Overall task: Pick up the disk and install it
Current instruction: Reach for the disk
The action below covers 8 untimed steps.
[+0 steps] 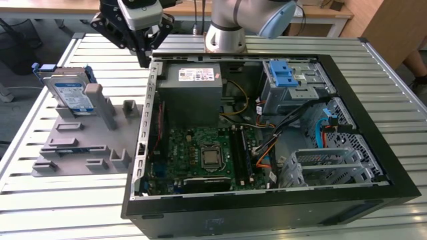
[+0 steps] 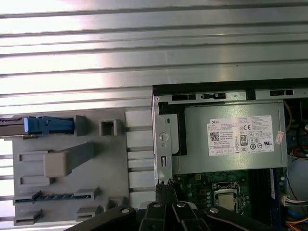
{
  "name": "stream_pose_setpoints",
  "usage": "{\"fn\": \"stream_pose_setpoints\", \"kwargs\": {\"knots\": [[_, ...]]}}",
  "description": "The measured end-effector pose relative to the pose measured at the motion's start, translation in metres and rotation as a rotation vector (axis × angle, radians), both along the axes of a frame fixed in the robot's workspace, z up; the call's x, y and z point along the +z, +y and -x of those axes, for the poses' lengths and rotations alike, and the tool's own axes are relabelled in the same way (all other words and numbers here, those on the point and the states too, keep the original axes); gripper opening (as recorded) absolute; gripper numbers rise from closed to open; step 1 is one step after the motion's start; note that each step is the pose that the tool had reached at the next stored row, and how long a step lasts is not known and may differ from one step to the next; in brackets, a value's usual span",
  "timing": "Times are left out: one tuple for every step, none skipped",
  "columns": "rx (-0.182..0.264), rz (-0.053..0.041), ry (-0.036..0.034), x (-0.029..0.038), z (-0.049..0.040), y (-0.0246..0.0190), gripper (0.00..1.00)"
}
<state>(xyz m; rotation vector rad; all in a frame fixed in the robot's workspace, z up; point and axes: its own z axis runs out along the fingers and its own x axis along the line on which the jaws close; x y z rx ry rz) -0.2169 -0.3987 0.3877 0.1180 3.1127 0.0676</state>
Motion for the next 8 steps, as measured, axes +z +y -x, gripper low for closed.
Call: {"fn": "stream_pose_setpoints", "kwargs": {"knots": [[0.000,0.0001,0.0006,0.0000,0.0004,0.0002,0.11],[0.000,0.0000,0.0013,-0.0001,0.0010,0.0003,0.11],[0.000,0.0000,0.0020,-0.0001,0.0018,0.0005,0.11],[0.000,0.0000,0.0024,-0.0002,0.0026,0.0006,0.11],[0.000,-0.0001,0.0028,-0.0003,0.0035,0.0008,0.11],[0.000,0.0000,0.0031,-0.0003,0.0044,0.0009,0.11],[0.000,0.0000,0.0032,-0.0004,0.0055,0.0011,0.11],[0.000,-0.0001,0.0030,-0.0005,0.0059,0.0011,0.11]]}}
